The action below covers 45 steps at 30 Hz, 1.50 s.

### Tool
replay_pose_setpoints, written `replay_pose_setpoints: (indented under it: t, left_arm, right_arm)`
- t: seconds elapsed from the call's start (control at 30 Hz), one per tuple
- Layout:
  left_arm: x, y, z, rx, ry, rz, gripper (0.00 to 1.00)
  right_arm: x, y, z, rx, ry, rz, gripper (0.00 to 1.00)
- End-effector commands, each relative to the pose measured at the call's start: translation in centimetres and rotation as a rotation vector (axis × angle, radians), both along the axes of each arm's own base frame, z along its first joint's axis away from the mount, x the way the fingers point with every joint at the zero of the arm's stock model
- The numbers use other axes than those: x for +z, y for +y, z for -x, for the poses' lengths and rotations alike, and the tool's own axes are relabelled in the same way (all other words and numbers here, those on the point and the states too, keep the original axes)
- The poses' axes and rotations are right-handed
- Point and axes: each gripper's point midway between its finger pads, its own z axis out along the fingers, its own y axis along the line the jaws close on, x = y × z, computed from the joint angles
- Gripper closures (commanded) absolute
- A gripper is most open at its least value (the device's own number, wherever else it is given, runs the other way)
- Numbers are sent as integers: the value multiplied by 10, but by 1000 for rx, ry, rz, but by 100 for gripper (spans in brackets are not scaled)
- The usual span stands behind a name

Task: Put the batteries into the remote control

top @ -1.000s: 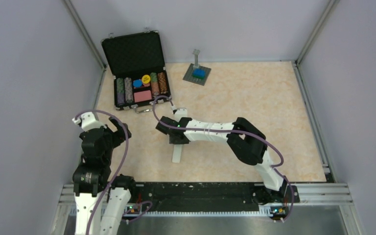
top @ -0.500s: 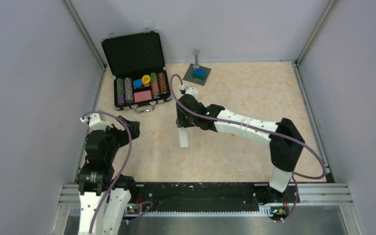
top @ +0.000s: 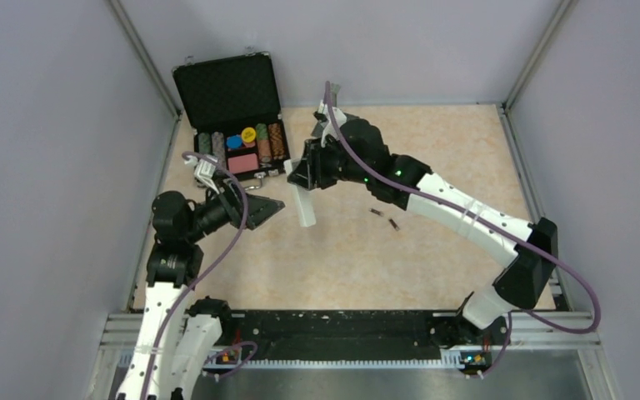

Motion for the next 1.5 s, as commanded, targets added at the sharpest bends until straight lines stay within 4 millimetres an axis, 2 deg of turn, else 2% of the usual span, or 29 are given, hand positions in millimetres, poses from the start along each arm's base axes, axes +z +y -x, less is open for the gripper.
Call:
replay_pose_setpoints:
  t: [0.0,0.13,0.3,0.4,0.5,0.57,0.63,0.7,0.77,0.9,1.13,1.2,1.27,1.37,1.47]
  left_arm:
    - [36,-24,18,-239,-73,97,1]
    - [48,-33,18,-286,-80,158,1]
    - [61,-58,24,-370,-121,206,1]
    - [61,-73,23,-401,-116,201,5]
    - [60,-74,17,-387,-109,198,17]
    - [61,-74,15,-372,-111,190,21]
    - [60,-73,13,-358,-108,183,20]
    - [61,-72,12,-342,-113,180,12]
    - [63,-70,11,-325,-118,183,8]
    - [68,-70,10,-317,-144,181,11]
    - [72,-71,14,-352,-138,169,27]
    - [71,-72,15,-362,-130,171,36]
    - [70,-73,14,-367,-123,173,49]
    - [69,-74,14,-378,-120,184,79]
    - [68,-75,13,-388,-120,185,97]
  right_arm:
    - [101,13,34,192,-118,-263,68]
    - [127,16,45,238,-122,-357,68]
    - [138,21,54,280,-97,-436,68]
    - [139,23,57,294,-89,-463,68]
    - [137,22,57,293,-87,-461,68]
    - [137,20,58,294,-96,-458,68]
    - [134,19,58,292,-102,-443,67]
    - [129,17,55,281,-111,-415,67]
    - [123,16,54,271,-112,-393,67]
    - [116,15,56,282,-102,-376,67]
    - [104,14,62,317,-96,-325,67]
    - [103,13,64,333,-99,-318,67]
    - [101,12,65,339,-95,-311,67]
    - [99,13,64,333,-80,-307,67]
    - [100,14,62,319,-65,-304,63]
